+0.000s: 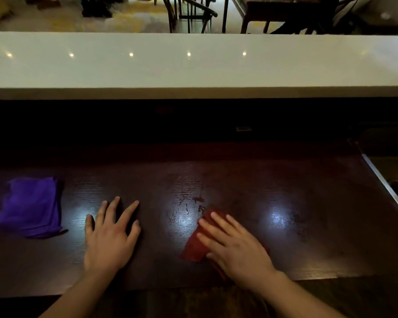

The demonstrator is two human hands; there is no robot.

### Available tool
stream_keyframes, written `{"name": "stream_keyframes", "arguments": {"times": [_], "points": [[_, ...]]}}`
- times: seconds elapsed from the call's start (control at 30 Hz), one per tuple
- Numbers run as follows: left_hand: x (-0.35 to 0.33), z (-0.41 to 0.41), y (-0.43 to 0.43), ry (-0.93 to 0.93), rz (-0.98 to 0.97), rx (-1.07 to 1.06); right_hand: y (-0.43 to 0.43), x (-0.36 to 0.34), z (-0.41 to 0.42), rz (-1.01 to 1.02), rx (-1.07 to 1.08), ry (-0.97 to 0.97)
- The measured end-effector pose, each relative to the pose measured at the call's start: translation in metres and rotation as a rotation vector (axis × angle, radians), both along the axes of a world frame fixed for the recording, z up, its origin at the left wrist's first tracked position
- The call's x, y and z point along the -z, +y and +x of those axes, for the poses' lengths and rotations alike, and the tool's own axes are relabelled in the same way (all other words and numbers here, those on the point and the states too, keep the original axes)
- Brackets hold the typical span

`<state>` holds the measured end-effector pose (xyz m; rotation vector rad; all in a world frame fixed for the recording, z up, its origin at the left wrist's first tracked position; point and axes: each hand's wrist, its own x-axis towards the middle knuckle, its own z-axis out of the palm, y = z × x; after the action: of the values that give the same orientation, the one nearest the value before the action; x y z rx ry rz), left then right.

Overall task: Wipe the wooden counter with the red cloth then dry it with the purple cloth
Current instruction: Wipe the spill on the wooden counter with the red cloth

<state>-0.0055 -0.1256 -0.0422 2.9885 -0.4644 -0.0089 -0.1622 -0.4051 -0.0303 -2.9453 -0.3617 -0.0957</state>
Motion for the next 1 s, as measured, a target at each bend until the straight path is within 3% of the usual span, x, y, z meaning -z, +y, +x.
{"name": "stream_keyframes", "arguments": {"times": [0.1, 0.2, 0.27, 0.33, 0.43, 0.5, 0.57, 0.67, 0.73, 0.9, 1.0], "points": [[-0.002, 0.000, 0.000, 0.001, 0.011, 0.008, -0.052, 0.003, 0.025, -0.132, 0.176, -0.019], [-0.005, -0.001, -0.003, -0.002, 0.001, 0.003, -0.101, -0.004, 0.054, -0.069, 0.637, 0.042], [-0.008, -0.002, -0.004, 0.001, 0.000, 0.006, -0.094, -0.006, 0.072, -0.002, 0.795, 0.057], [-0.009, -0.003, -0.003, 0.005, -0.001, 0.008, -0.062, -0.002, 0.074, -0.015, 0.687, 0.041], [-0.008, -0.002, -0.002, -0.004, -0.014, 0.019, -0.006, 0.012, 0.032, -0.076, 0.339, 0.008], [-0.005, -0.001, -0.001, -0.003, -0.003, 0.013, -0.012, 0.012, 0.013, -0.054, 0.232, 0.060], [-0.003, -0.001, -0.001, 0.002, -0.005, 0.016, -0.042, 0.010, 0.025, -0.078, 0.272, 0.044], [-0.003, 0.000, -0.001, 0.008, -0.021, 0.011, -0.072, -0.006, 0.075, -0.016, 0.600, 0.061], [-0.004, -0.002, -0.002, 0.009, -0.024, 0.003, -0.059, -0.008, 0.092, 0.017, 0.707, 0.075], [-0.004, 0.000, -0.001, 0.018, -0.017, 0.003, -0.001, 0.013, 0.030, -0.058, 0.215, 0.057], [-0.004, -0.001, -0.002, 0.008, -0.023, 0.006, -0.036, 0.007, 0.051, -0.079, 0.275, 0.045]]}}
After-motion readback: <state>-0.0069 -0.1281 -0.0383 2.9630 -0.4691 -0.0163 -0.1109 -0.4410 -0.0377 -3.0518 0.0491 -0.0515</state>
